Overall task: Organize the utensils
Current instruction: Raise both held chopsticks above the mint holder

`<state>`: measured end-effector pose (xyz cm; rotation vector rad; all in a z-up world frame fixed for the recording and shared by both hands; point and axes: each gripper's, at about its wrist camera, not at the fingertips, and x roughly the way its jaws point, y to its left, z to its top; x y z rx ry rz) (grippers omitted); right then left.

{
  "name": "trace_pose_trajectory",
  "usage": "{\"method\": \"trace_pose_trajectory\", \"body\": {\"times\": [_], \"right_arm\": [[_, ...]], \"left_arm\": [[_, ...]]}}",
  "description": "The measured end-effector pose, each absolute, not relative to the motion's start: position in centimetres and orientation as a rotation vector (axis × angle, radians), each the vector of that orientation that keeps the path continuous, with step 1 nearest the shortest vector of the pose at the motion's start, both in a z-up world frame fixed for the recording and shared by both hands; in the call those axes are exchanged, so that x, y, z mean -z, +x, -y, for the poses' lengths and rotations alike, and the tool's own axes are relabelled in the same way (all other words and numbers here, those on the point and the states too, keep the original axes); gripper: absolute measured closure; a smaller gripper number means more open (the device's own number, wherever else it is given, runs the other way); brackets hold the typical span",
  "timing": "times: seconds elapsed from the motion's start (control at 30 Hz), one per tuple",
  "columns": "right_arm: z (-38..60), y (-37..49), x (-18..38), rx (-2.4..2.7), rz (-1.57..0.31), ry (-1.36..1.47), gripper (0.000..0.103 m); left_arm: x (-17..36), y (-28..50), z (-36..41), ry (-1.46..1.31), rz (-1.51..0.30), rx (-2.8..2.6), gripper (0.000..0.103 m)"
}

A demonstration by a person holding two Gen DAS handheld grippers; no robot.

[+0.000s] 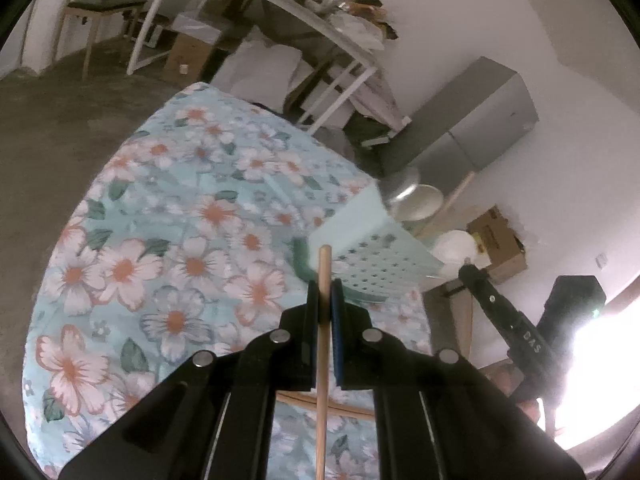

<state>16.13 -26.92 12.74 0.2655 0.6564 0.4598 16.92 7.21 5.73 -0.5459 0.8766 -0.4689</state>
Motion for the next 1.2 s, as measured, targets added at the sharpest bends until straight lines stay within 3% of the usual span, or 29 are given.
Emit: {"method": "trace_pose_trajectory", "body": {"times": [1.2], "right_arm": [[26.8,16.1,-13.2,-0.482,-0.616,0.320,0.098]], "left_arm": [[-6.2,16.7,-6.6,-0.584,-0.886,0.516,0.098]]}}
